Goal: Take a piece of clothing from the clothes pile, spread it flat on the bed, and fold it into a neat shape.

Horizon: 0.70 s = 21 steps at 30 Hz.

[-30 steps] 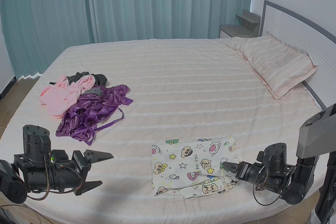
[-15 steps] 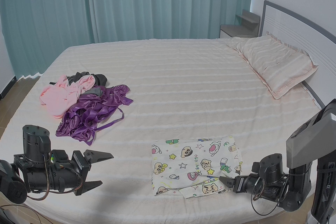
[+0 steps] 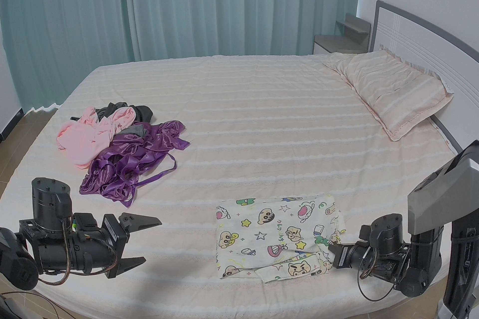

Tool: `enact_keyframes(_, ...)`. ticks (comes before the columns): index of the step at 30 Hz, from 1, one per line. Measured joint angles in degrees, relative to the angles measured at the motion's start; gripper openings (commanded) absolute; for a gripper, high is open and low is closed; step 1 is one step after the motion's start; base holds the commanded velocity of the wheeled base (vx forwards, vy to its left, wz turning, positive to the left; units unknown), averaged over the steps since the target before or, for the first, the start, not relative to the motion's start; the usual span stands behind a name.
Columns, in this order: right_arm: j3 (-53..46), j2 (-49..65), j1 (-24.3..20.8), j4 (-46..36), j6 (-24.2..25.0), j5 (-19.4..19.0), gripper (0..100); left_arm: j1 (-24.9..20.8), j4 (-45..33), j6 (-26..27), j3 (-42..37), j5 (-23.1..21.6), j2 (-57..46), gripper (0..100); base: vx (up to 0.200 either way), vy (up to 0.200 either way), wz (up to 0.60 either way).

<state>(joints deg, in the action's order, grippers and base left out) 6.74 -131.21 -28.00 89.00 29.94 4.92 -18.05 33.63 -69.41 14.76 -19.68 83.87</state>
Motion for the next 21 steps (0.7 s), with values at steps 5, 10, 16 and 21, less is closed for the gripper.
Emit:
enact_keyframes(5,-1.5,0.1,1.2,0.0,-0.6,0.0,0,0.0,0.0,0.0,0.0,0.0,0.0,100,0.0,0.0,0.0)
enact_keyframes(10,-3.8,1.3,2.5,0.0,-0.6,-0.3,0,0.0,0.0,0.0,-0.1,0.0,0.0,100,0.0,0.0,0.0)
enact_keyframes(16,-5.5,3.2,3.3,0.0,-1.7,-1.1,0,0.0,0.0,0.0,-0.1,0.0,0.0,100,0.0,0.0,0.0)
enact_keyframes(21,-5.7,3.7,3.3,-0.1,-1.8,-1.1,0,0.0,0.0,0.0,-0.1,0.1,0.0,100,0.0,0.0,0.0)
